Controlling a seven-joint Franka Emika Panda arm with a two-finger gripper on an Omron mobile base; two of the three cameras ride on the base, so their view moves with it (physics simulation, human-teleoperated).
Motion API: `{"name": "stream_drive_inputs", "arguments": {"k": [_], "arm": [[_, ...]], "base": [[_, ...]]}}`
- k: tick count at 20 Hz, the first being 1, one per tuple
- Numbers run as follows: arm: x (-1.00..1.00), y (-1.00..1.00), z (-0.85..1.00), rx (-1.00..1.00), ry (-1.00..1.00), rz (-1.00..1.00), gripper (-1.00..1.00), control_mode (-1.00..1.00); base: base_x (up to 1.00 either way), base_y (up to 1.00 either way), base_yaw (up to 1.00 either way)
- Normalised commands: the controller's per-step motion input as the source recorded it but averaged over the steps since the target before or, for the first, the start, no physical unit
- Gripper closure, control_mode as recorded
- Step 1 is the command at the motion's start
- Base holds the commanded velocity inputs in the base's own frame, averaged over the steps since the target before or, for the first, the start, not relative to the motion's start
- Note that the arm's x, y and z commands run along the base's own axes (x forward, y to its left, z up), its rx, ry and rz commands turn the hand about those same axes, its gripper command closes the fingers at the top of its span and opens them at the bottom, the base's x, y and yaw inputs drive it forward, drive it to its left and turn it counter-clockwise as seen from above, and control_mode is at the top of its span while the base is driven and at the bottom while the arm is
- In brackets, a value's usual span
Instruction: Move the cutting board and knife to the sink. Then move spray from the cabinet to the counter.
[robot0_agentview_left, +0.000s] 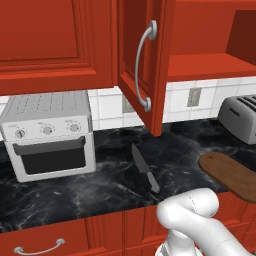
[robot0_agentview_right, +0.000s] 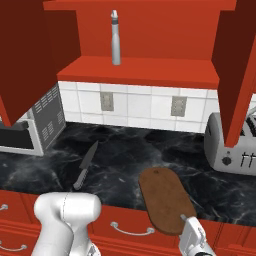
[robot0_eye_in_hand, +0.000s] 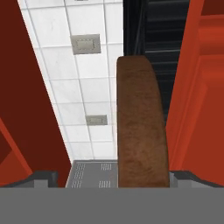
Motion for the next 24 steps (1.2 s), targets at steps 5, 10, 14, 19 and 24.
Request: {"name": "stream_drive_inputs", "arguments": {"k": [5, 10, 14, 19, 24], "arm": [[0.0, 0.0, 0.0, 0.0, 0.0, 0.0, -1.0, -1.0], [0.0, 0.0, 0.0, 0.0, 0.0, 0.0, -1.0, -1.0], [0.0, 0.0, 0.0, 0.0, 0.0, 0.0, 1.0, -1.0], [0.0, 0.0, 0.0, 0.0, 0.0, 0.0, 1.0, -1.0], [0.0, 0.0, 0.0, 0.0, 0.0, 0.0, 1.0, -1.0]], "base": [[0.0, 0.0, 0.0], [0.0, 0.0, 0.0], [0.0, 0.0, 0.0], [0.0, 0.0, 0.0], [0.0, 0.0, 0.0]]}}
